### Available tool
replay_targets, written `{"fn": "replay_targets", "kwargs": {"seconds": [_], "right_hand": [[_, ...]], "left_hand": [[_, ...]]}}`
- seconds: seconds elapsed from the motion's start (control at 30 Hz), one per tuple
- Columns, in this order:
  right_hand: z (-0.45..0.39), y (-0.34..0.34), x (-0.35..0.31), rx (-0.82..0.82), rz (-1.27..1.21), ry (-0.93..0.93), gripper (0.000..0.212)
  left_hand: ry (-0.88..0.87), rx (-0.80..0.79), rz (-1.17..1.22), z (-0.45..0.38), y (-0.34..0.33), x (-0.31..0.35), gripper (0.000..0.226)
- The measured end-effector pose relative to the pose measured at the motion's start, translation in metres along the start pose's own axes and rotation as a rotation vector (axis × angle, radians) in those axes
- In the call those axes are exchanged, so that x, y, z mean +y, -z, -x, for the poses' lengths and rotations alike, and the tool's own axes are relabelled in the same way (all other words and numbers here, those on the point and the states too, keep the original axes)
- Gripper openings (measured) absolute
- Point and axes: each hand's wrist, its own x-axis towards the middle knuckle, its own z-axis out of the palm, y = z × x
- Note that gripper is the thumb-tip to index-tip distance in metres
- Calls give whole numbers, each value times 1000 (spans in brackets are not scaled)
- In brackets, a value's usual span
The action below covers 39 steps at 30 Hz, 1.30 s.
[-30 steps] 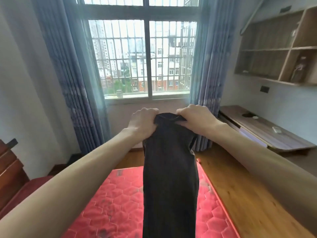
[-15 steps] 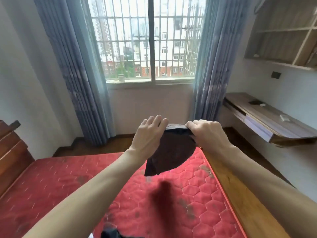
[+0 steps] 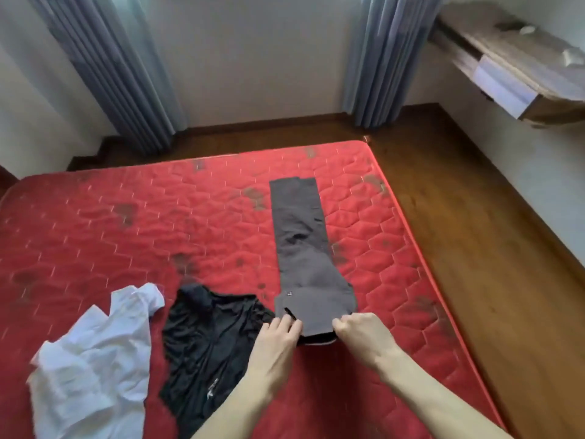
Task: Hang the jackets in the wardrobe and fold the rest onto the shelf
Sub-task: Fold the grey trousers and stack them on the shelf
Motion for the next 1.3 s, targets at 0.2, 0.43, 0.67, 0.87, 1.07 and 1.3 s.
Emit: {"fn": "replay_targets", "kwargs": {"seconds": [0.2,0.43,0.67,0.87,1.07,1.3], "right_hand": [[61,-120,-36,-133,-58,27,49],[104,-224,-61,-132,-36,-5,51],[139,-301,-88,-192,-29,-112,51],[172,-346,-104,-337,-127,-226,87],[151,-366,-99,-1,-209,-260,43],[36,-368,-61,37,-262,-447,67]], "left_hand": [[-1,-272,64,39,-119,13,43],[-50,-430,75,73,-230,31,43],[-83,-464,82,103,-308,54,67],[-125,-288,266,137,-346,54,42],[167,104,323,115,-358,41,43],[287,185,292,19,-354,16,68]]}}
